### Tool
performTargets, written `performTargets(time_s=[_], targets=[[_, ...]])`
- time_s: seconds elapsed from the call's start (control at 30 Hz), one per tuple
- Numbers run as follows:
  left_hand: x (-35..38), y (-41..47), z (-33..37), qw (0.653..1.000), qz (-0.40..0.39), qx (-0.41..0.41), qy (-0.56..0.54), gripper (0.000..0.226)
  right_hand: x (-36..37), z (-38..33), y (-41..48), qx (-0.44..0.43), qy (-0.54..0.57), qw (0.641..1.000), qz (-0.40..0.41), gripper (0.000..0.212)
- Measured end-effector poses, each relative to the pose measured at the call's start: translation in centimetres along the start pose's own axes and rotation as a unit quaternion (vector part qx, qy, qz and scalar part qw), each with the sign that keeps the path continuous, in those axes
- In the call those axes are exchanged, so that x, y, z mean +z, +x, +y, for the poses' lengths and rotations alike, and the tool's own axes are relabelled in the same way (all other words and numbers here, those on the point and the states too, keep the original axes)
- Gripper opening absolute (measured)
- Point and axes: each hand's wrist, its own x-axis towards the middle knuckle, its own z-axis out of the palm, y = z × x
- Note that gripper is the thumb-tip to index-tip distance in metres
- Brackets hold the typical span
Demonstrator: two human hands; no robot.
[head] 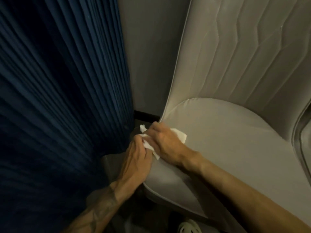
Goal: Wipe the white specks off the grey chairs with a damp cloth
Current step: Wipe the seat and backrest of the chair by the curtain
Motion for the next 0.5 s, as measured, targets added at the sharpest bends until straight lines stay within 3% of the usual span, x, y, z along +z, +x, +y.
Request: performTargets(time_s=[0.1,0.23,0.3,0.4,0.5], targets=[[-0.1,-0.2,0.1,1.0,-0.001,-0.018,0.016,0.018,-1.2,2.5,0.6,0.043,0.003,0.999,-0.014,0.031],[-0.1,0.6,1.0,0.995,-0.009,0.048,0.089,0.039,-3.7,8.3,0.6,0.259,-0.073,0.961,0.062,0.028],[0.3,1.4,2.0,0.991,-0.011,0.078,0.109,0.039,-3.0,7.5,0.7,0.253,-0.123,0.958,0.058,0.031],[1.4,3.2,3.5,0.985,-0.006,0.097,0.14,0.037,-1.2,6.4,0.6,0.18,-0.103,0.978,0.021,0.028],[2.7,5.1,5.1,0.972,0.02,0.126,0.199,0.031,-3.7,10.4,-0.3,0.211,-0.111,0.971,0.018,0.027]])
